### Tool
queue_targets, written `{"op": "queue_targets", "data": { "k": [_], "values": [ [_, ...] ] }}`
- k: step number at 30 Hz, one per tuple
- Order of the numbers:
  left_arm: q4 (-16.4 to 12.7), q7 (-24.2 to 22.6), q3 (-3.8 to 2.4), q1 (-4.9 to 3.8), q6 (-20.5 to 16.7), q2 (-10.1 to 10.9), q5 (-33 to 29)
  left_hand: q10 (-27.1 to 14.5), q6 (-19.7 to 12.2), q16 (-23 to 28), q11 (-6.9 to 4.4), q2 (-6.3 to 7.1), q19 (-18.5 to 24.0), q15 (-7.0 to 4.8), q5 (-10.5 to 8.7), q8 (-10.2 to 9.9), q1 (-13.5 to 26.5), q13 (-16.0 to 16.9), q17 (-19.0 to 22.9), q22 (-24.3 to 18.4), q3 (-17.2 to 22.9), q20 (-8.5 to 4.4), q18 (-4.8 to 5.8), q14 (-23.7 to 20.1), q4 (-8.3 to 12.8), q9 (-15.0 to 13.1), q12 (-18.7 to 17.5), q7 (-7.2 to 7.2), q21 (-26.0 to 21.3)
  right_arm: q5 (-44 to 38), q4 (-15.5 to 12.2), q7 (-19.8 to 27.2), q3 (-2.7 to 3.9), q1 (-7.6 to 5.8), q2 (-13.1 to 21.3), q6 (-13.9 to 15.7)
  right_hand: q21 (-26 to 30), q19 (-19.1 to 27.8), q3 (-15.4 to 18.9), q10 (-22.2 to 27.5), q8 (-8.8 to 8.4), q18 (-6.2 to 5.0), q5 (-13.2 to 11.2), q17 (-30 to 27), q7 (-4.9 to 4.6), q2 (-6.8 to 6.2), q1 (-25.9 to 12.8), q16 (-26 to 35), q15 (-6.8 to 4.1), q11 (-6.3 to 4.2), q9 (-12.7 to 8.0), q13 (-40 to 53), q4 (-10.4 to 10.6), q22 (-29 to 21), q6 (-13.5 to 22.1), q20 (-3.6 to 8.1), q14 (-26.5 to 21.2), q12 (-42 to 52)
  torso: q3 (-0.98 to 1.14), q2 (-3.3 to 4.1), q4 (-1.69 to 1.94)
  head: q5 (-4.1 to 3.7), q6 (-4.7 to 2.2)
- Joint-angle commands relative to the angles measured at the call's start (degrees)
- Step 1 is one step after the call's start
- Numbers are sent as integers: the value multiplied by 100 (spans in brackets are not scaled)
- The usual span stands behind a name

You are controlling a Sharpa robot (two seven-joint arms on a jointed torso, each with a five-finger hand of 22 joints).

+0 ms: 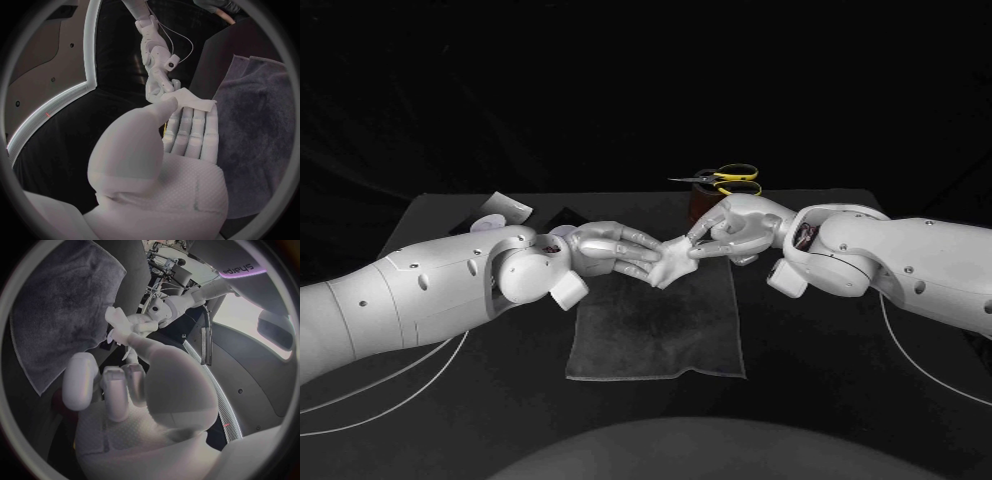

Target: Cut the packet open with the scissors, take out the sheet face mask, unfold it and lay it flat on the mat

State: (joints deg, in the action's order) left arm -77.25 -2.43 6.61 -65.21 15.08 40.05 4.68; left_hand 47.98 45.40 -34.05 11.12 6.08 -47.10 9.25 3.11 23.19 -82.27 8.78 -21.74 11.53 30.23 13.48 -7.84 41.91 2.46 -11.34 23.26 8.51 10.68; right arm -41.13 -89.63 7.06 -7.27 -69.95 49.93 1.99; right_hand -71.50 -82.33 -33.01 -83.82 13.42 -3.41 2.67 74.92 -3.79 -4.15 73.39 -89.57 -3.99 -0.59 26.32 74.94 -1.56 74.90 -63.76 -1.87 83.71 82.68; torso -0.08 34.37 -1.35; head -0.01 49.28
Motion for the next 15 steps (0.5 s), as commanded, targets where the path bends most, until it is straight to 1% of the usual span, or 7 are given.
{"op": "queue_targets", "data": {
  "k": [1, 3, 5, 7, 9, 12, 15],
  "values": [
    [-20, -213, -4, 0, -92, -20, 112, -107, -19, -121, 35, 84, 59, 30, -32, -24, 156, 2, -37, -21, 41, 17, 94, -126, -22, 5, 72, 63, -49, -60, -32, -50, 4, -1, -3, -64, -7, 2, 12, -497, 40, -50, 11, 1487, 4, 75, -4, -24, -21, -19, 206, 1188, -23, 982, -35, -15, 623, 27, -1, 3, 2, -9, 8],
    [-23, -201, -4, 0, -72, -21, 133, -150, 1, -208, 48, 150, 74, 45, -31, -3, 323, 15, -64, -36, -16, 43, 84, -185, -96, -2, 133, 121, -74, -63, -41, -52, 4, -1, -2, -50, -6, 3, 9, -499, 44, -50, 12, 1493, 5, 75, -12, -29, -20, -19, 210, 1193, -30, 982, -35, -16, 625, 38, 2, 4, 2, -11, 11],
    [-23, -182, -4, 0, -51, -20, 152, -222, 33, -393, 45, 214, 73, 46, -32, 46, 470, 46, -112, -64, -61, 86, 40, -293, -161, -20, 276, 128, -112, -66, -46, -51, 4, -1, 0, -28, -6, 3, 9, -499, 44, -50, 12, 1493, 5, 75, -12, -29, -20, -19, 210, 1193, -30, 982, -35, -16, 625, 38, 2, 4, 2, -9, 13],
    [-18, -161, -4, 0, -40, -17, 167, -270, 54, -548, 42, 257, 64, 48, -33, 90, 671, 73, -140, -90, -167, 127, -6, -373, -302, -37, 412, 128, -146, -68, -48, -46, 4, -1, 4, 1, -6, 3, 9, -499, 44, -50, 12, 1493, 5, 75, -12, -29, -20, -19, 210, 1193, -30, 982, -35, -16, 625, 38, 3, 1, 1, -7, 17],
    [-13, -144, -5, 0, -47, -14, 176, -288, 57, -617, 36, 256, 58, 43, -31, 107, 679, 85, -148, -103, -185, 145, -29, -405, -327, -43, 475, 107, -161, -68, -49, -40, 4, -1, 8, 27, -6, 3, 9, -499, 44, -50, 12, 1493, 5, 75, -12, -29, -20, -19, 210, 1193, -30, 982, -35, -16, 625, 38, 3, 0, 1, -4, 29],
    [-8, -110, -5, -1, -124, -8, 217, -311, 144, -703, 21, 173, 51, 34, -31, 182, 644, 94, -152, -119, -156, 170, -61, -448, -358, -72, 554, 82, -182, -48, -58, -20, 4, -1, 16, 92, -6, 3, 9, -499, 44, -50, 12, 1493, 5, 75, -12, -29, -20, -19, 210, 1193, -30, 982, -35, -16, 625, 38, 4, 2, 0, -5, 26],
    [11, -61, -5, -1, -324, 1, 271, -348, 91, -770, 17, 159, 44, 30, -32, 171, 642, 95, -151, -132, -151, 191, -87, -477, -385, -66, 605, 112, -197, 25, -79, 7, 4, -1, 37, 166, -31, -8, 6, -502, 48, -45, 12, 1499, 6, 77, -18, -35, -21, -20, 214, 1199, -36, 989, -36, -16, 627, 50, 4, 0, -1, -7, 17]
  ]
}}
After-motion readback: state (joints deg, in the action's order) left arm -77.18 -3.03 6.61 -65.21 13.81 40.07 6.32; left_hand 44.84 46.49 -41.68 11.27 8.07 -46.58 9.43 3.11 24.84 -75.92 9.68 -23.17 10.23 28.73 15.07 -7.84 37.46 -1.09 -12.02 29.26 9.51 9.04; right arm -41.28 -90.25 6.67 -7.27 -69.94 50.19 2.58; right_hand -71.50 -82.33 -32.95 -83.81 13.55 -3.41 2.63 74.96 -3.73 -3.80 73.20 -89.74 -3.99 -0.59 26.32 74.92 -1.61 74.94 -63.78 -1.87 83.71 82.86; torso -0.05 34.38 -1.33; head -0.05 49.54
